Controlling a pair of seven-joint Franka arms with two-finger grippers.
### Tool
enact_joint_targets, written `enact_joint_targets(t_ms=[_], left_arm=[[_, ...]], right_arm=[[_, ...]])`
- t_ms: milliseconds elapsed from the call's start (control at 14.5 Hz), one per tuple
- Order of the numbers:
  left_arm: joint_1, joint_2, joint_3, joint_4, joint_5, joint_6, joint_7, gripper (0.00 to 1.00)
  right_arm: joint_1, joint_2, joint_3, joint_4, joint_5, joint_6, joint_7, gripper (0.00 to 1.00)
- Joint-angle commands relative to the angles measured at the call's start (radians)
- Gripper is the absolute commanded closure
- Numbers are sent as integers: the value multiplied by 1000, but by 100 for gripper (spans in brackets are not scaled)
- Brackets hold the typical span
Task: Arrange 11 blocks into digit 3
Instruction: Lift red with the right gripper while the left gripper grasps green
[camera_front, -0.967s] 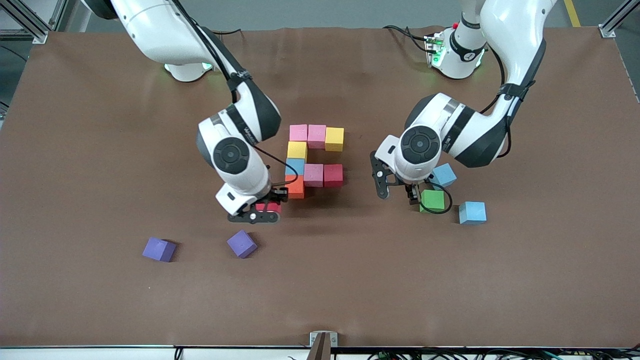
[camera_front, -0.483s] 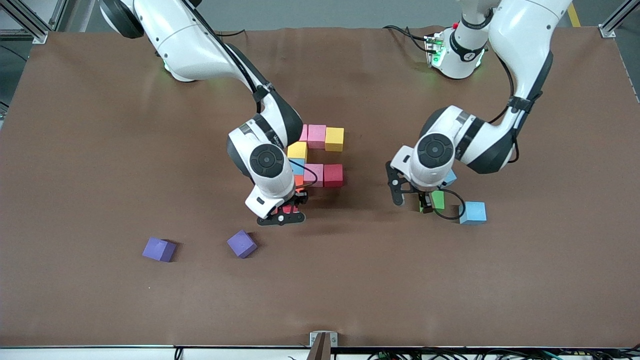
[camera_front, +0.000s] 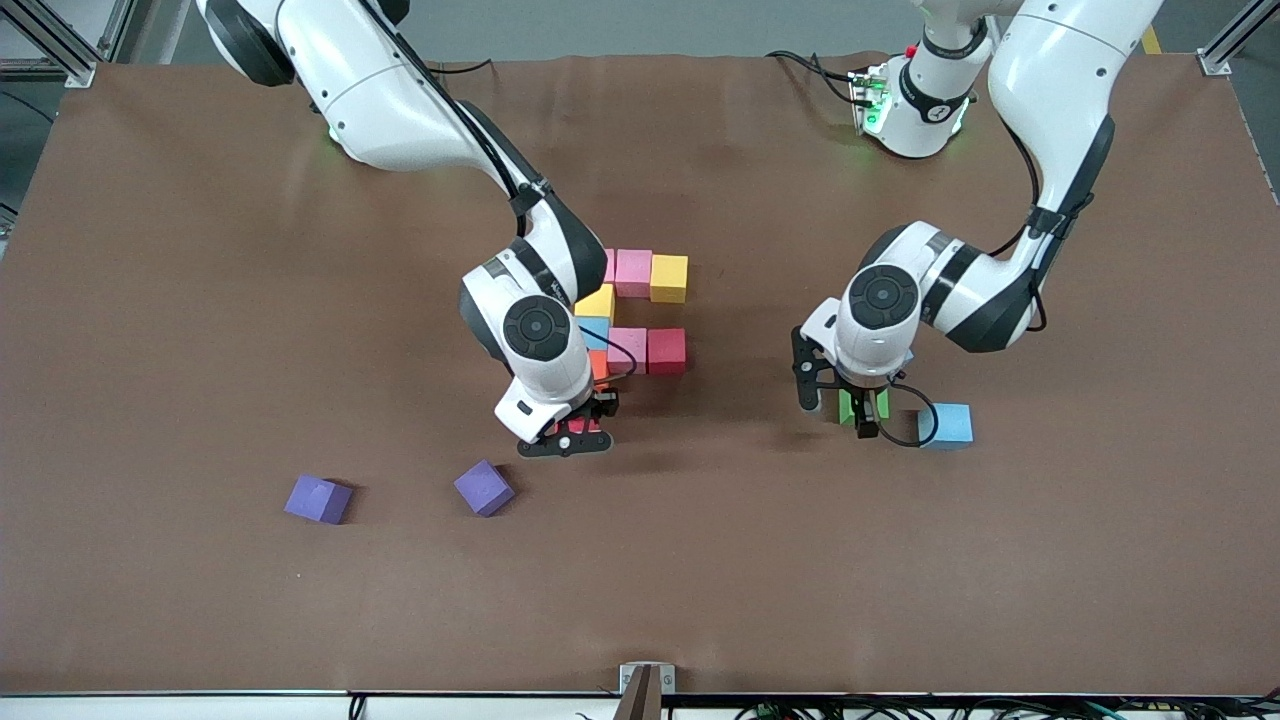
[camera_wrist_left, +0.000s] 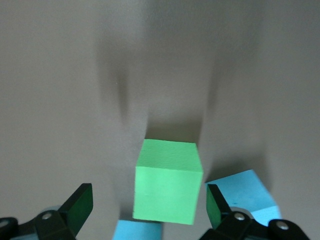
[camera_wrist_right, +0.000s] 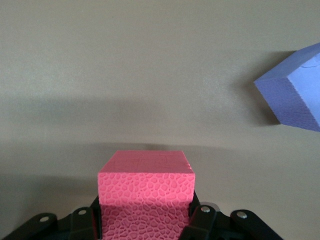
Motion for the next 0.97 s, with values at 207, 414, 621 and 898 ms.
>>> enact_joint_targets(t_ms=[207, 414, 621, 898], left_arm=[[58, 40, -9, -62, 23, 137, 131, 0], [57, 29, -11, -82, 23, 146, 131, 0], [60, 4, -12, -77, 22, 136, 137, 0], [63, -29, -22, -77, 11, 99, 139, 0]], right_arm=[[19, 29, -3, -1, -6, 27, 60, 99], [19, 26, -3, -33, -6, 46, 75, 99], [19, 26, -3, -42, -4, 52, 82, 99], [29, 26, -3, -42, -6, 52, 100, 99]])
